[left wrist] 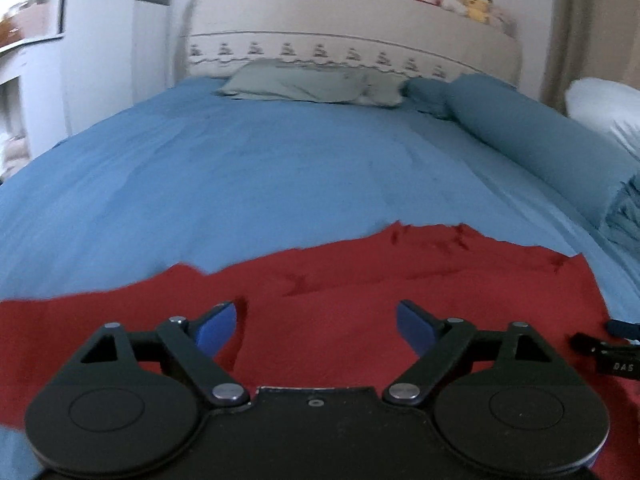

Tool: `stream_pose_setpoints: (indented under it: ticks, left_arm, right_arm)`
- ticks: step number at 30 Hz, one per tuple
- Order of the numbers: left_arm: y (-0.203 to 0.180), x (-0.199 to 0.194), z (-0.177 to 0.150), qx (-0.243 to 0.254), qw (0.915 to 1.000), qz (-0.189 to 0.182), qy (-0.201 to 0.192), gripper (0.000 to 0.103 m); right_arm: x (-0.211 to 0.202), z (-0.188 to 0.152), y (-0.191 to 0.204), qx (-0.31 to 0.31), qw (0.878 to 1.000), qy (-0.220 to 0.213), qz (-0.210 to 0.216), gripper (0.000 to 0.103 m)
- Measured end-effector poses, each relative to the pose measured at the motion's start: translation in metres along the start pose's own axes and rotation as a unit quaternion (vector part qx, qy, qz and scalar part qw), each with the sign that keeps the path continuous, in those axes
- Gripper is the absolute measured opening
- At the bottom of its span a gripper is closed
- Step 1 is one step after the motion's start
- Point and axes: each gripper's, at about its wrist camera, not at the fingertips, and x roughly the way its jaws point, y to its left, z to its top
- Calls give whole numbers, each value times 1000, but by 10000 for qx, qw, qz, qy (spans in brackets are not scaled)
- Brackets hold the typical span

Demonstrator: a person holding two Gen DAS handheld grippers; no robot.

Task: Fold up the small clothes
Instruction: 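Fold the gripped sweater side inward across the body with the right tool, release, then move the left tool to the sleeve end of the sweater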

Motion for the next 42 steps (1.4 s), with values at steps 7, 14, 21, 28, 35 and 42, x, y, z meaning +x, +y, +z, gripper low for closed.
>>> stream_pose_setpoints:
  ticks: [7, 14, 21, 28, 35, 42]
  left_arm:
    - [3, 47, 8, 33, 9988, 433, 232, 94]
    - [48, 68, 3, -952, 9937, 220, 551, 60]
    - [25, 48, -3, -224, 9995, 164, -168, 6]
    - [3, 49, -12, 846, 9847, 1490, -324, 30]
    - [2, 19, -20, 408, 9968, 337, -604, 90]
    - [-19, 40, -38, 848, 9954, 128, 423, 92]
  right_arm:
    - [-16, 1, 3, -29, 9995, -232, -196, 103]
    - [-10, -15, -1, 279, 9992, -302, -9, 103]
    - [-11, -16, -3, 308, 9991, -301, 47, 103]
    - [-10, -16, -1, 288, 9991, -307, 23, 103]
    - [-10, -17, 0, 260, 9992, -301, 36, 103]
    - [-12, -17, -4, 401, 9984, -245, -301, 103]
